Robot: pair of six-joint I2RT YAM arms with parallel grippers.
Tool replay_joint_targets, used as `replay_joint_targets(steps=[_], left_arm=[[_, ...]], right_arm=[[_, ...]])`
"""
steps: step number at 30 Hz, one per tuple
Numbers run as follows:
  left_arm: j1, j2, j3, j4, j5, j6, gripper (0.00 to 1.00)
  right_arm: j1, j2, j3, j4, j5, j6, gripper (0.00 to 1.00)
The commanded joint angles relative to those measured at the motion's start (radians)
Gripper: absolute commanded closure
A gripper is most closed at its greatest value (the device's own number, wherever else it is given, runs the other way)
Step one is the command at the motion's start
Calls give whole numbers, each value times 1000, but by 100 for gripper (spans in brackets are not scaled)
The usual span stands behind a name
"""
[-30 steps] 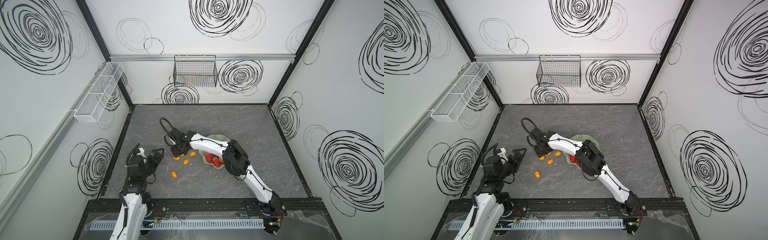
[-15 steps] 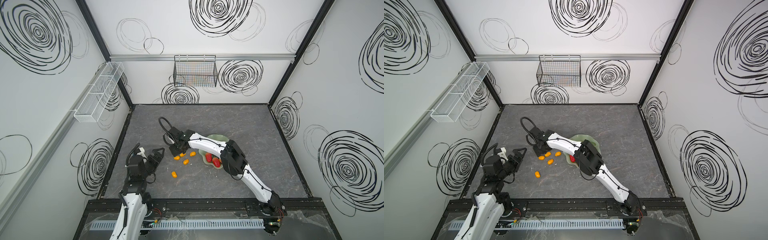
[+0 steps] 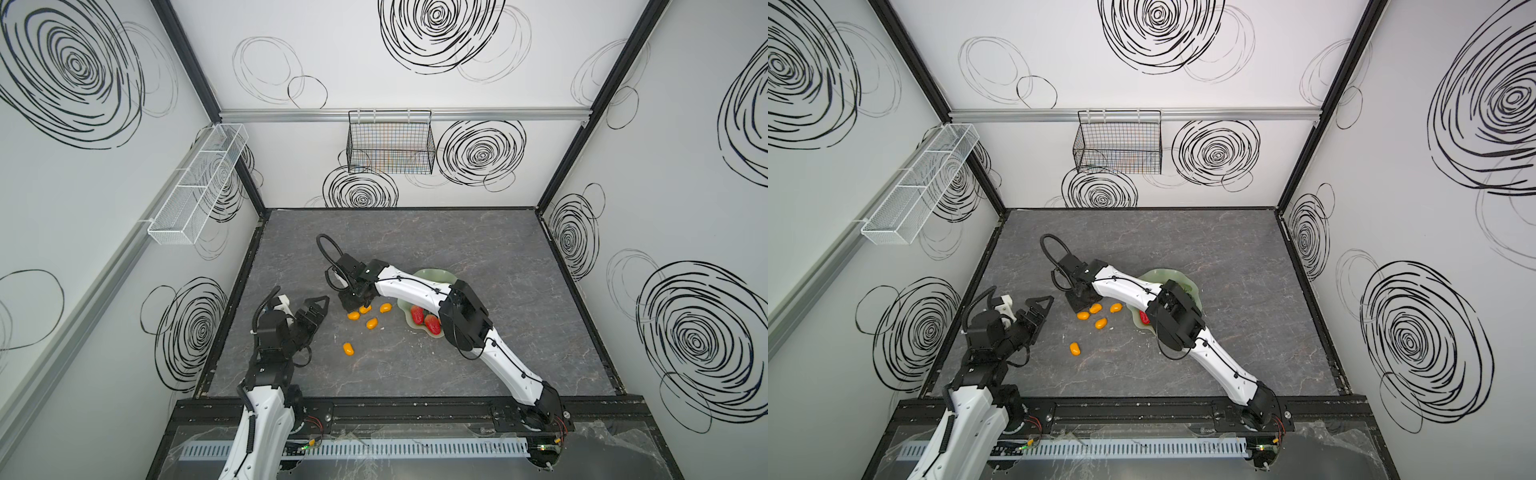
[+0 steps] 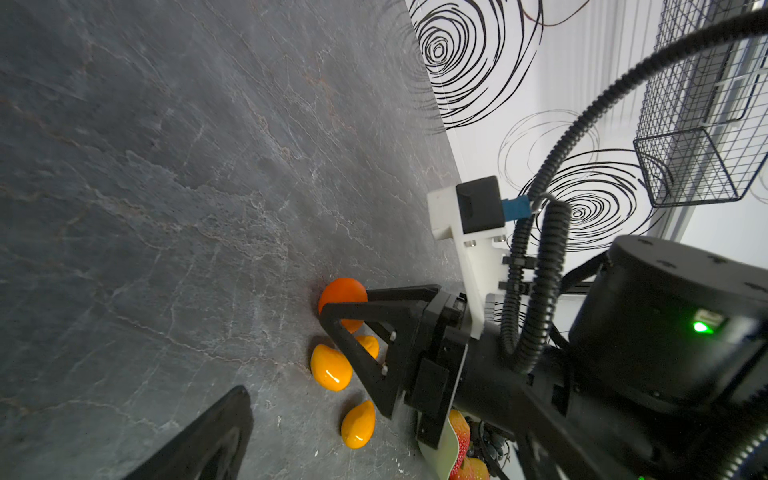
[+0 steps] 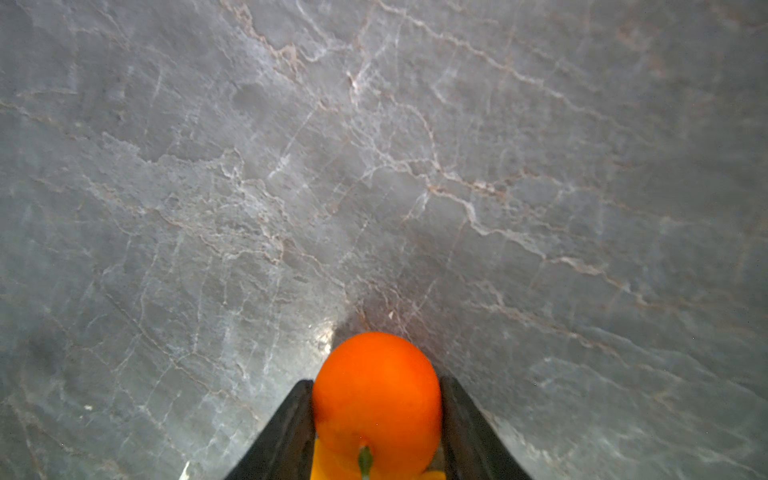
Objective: Place and organize the fake fruits in the fruit bowl
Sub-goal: 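Carry the orange over the green bowl while the left gripper follows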
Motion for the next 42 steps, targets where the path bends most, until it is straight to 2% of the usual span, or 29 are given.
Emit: replay_joint_targets(steps=[1,5,9,12,15,21,25,29,35,42], left_arm=[[12,-2,35,17,2,36,1],[-7,3,81,-58,-29,103,1],[-34,-2,101,-67,-40,111,1],[-81,-5,107,-45,-55,108,1],[-161,-5,112,-13,-96,100,1],[-406,45,128,63,-252,89,1],[-561,133,152,144,-347,86,1],[-676,246,192,229,-404,90,1],[-809,432,281,322,-460,118,1],[-904,615,378,380,-484,142,1]], right_arm=[[-4,-5,30,-18,6,2,53],[-13,-68,29,-23,7,8,54],[-22,-163,4,-22,8,12,54],[-29,-255,-74,13,6,17,55],[-45,-337,-163,48,-7,29,55],[-88,-515,-399,132,-4,53,55],[-135,-636,-560,180,-4,68,55],[-193,-728,-696,207,-3,74,55],[-282,-801,-863,246,-11,68,55],[-350,-785,-941,271,-24,57,54]])
